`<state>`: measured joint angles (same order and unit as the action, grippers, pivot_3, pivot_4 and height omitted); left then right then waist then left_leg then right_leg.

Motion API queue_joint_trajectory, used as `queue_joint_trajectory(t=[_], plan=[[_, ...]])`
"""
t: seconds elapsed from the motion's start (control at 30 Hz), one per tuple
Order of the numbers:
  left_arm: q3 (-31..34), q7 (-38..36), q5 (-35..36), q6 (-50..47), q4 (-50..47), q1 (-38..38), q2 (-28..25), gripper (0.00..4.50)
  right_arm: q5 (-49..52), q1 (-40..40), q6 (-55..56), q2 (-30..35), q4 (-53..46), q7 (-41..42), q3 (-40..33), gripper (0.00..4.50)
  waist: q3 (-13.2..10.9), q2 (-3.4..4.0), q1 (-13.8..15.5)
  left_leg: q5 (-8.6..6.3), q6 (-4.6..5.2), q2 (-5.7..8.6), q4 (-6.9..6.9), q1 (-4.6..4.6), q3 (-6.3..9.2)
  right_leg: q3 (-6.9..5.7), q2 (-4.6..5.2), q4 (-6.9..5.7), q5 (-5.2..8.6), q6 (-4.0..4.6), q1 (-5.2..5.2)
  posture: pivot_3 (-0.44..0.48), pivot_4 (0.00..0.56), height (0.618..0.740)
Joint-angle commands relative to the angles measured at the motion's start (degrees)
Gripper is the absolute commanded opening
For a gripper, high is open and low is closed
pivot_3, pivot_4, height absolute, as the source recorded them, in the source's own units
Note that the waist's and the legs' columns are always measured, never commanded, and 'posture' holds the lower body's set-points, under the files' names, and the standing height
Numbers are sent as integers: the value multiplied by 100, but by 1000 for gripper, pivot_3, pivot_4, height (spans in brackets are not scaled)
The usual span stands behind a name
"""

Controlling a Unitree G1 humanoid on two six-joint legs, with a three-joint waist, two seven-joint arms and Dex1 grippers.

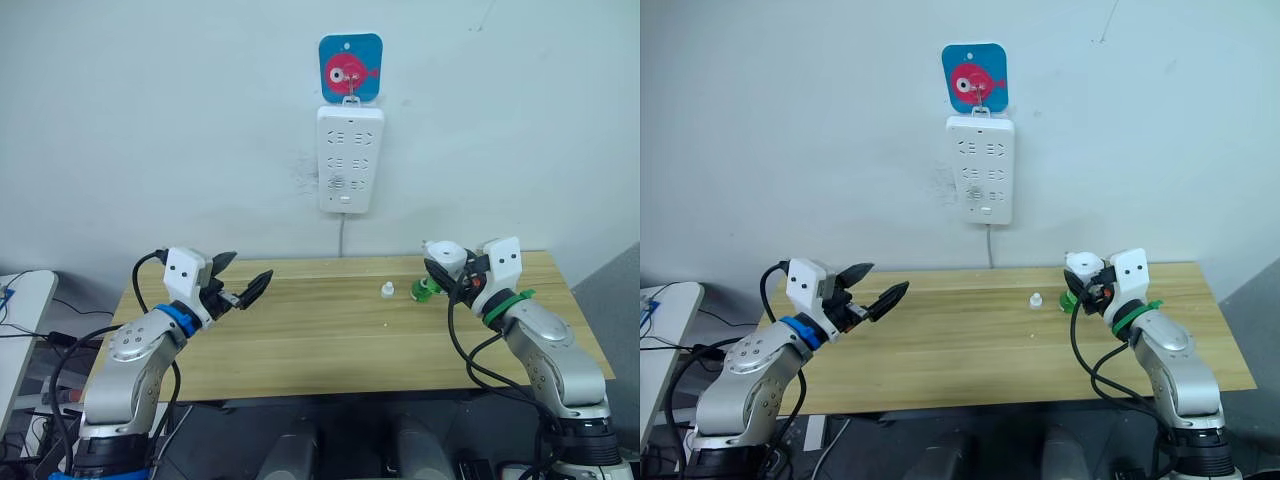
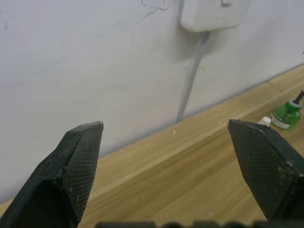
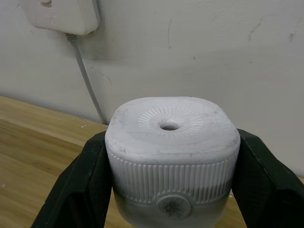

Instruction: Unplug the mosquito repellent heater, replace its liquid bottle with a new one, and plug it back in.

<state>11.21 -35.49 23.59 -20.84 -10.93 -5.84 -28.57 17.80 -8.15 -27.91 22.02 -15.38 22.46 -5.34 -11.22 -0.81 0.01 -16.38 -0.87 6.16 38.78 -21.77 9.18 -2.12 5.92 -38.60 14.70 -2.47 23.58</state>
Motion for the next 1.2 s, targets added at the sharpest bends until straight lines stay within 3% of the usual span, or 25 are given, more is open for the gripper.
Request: queue_joint_trajectory(t=[0.03, 1.2], plan=[[-26, -41, -27, 90, -69, -147, -58, 4500, -107, -126, 260, 91, -222, 92, 37, 2970, 0, 0, -8, 0, 0, 0, 0, 0, -2, 1, 0, 0, 0, 0, 1, 4, 181, 740], [-141, -155, -63, 119, 199, -340, 125, 4500, -176, 178, 349, -94, -600, -186, -12, 2970, -1, 1, -31, -1, 0, -4, -5, -2, -2, 1, -2, 4, 0, -1, 4, -42, 184, 740]])
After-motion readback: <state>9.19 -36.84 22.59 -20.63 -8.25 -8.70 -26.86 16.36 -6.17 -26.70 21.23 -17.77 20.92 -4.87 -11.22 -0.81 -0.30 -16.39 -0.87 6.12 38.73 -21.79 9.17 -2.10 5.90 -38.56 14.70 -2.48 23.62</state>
